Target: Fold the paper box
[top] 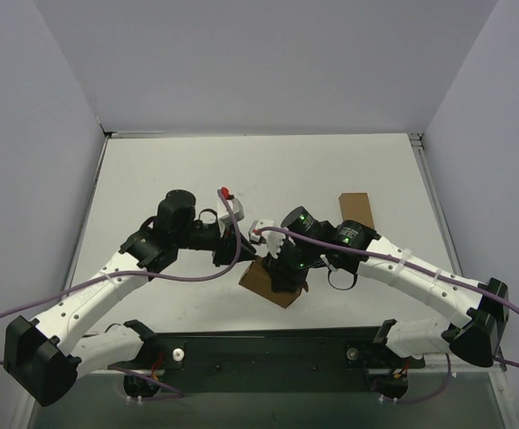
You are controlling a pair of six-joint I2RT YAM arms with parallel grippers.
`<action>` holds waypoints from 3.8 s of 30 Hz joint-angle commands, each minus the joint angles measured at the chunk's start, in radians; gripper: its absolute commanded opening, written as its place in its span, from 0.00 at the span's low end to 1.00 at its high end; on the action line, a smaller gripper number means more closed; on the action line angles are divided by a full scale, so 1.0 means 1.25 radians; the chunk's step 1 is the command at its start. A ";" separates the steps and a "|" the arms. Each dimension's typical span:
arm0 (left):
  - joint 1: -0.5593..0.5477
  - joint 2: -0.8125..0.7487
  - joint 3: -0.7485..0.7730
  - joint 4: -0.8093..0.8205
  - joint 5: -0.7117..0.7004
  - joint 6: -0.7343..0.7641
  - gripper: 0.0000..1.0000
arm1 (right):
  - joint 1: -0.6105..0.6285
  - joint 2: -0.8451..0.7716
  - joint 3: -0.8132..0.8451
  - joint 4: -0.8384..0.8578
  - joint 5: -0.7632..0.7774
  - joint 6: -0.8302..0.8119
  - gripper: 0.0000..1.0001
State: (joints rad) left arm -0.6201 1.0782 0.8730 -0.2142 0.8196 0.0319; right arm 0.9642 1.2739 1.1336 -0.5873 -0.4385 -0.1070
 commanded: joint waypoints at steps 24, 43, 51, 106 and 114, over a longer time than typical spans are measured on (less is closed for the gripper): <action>-0.149 0.053 0.045 -0.058 -0.417 -0.068 0.00 | 0.030 0.087 0.082 -0.046 0.478 0.086 0.12; -0.271 0.048 -0.207 0.247 -0.651 -0.254 0.00 | 0.025 0.102 -0.040 0.123 0.584 0.120 0.18; -0.273 0.054 -0.265 0.282 -0.656 -0.141 0.00 | 0.021 0.123 -0.071 0.172 0.566 0.126 0.57; -0.273 0.010 -0.242 0.192 -0.753 -0.110 0.00 | -0.112 -0.085 -0.239 0.100 0.135 0.386 0.28; -0.273 0.005 -0.243 0.192 -0.755 -0.114 0.00 | -0.083 -0.061 -0.240 0.127 0.135 0.418 0.24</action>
State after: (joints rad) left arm -0.9611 1.1103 0.5472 0.0296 -0.1089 -0.1013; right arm 0.8436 1.1767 0.8246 -0.4374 -0.2775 0.3794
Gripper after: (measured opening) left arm 0.071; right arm 0.258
